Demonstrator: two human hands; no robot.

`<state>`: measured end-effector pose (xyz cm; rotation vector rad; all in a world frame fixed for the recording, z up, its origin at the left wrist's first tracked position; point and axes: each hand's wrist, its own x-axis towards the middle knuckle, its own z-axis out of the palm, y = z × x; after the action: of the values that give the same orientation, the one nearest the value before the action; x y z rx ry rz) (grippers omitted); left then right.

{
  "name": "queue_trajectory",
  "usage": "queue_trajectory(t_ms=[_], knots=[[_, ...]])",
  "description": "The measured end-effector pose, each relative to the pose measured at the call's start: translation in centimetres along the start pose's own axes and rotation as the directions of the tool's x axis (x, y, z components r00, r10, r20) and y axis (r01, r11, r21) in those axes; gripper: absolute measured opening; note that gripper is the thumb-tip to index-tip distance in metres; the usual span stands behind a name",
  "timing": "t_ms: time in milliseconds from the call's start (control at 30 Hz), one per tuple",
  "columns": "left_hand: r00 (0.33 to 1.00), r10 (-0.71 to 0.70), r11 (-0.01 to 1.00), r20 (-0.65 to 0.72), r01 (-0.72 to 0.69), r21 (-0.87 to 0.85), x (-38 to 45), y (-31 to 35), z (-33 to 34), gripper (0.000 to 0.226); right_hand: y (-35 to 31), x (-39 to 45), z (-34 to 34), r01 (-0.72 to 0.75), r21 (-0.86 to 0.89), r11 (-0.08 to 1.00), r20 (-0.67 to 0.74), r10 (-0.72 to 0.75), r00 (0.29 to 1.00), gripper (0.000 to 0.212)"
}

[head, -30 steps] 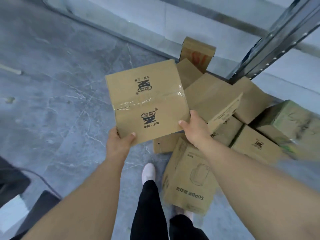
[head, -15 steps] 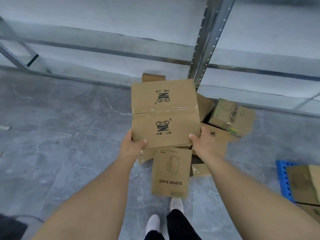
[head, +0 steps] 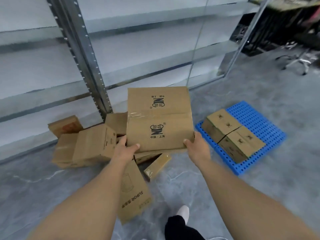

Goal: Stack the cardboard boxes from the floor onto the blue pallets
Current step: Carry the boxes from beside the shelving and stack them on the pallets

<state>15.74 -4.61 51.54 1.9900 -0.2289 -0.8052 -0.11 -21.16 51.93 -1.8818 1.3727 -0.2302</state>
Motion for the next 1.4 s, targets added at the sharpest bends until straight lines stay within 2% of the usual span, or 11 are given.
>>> queue_trajectory(t_ms=[100,233,433,733,867,933,1000,1267,1400], knots=[[0.992,0.062,0.998,0.109,-0.065,0.023,-0.3,2.6,4.4,0.061,2.8,-0.4,-4.4,-0.056,0.064,0.996,-0.096,0.062,0.993,0.038],[0.955,0.142,0.985,0.259,-0.162,0.056,-1.2,5.9,10.7,0.043,6.8,-0.8,-9.9,-0.132,0.099,0.986,-0.214,0.151,0.965,0.037],[0.894,0.198,0.953,0.402,-0.271,0.133,-2.9,10.5,21.2,0.035,13.4,-0.1,-17.7,-0.21,0.214,0.954,-0.33,0.272,0.904,0.036],[0.829,0.232,0.911,0.509,-0.369,0.186,-6.9,16.0,39.1,0.037,24.7,2.9,-30.2,-0.301,0.341,0.891,-0.383,0.424,0.821,0.037],[0.805,0.223,0.897,0.55,-0.39,0.208,-8.2,17.7,46.1,0.05,29.1,4.4,-35.4,-0.321,0.34,0.884,-0.418,0.448,0.79,0.038],[0.786,0.238,0.881,0.571,-0.423,0.214,-8.6,18.6,49.3,0.041,31.1,5.2,-37.6,-0.333,0.335,0.882,-0.43,0.457,0.779,0.037],[0.775,0.237,0.869,0.586,-0.439,0.229,-8.9,19.3,52.3,0.038,33.0,6.0,-39.3,-0.353,0.344,0.87,-0.436,0.481,0.76,0.036],[0.743,0.214,0.858,0.634,-0.454,0.243,-7.5,21.8,62.5,0.047,38.6,11.3,-44.2,-0.378,0.421,0.824,-0.455,0.553,0.698,0.037],[0.727,0.194,0.853,0.658,-0.457,0.253,-6.2,24.3,67.3,0.04,40.5,14.8,-47.2,-0.392,0.448,0.804,-0.451,0.581,0.677,0.036]])
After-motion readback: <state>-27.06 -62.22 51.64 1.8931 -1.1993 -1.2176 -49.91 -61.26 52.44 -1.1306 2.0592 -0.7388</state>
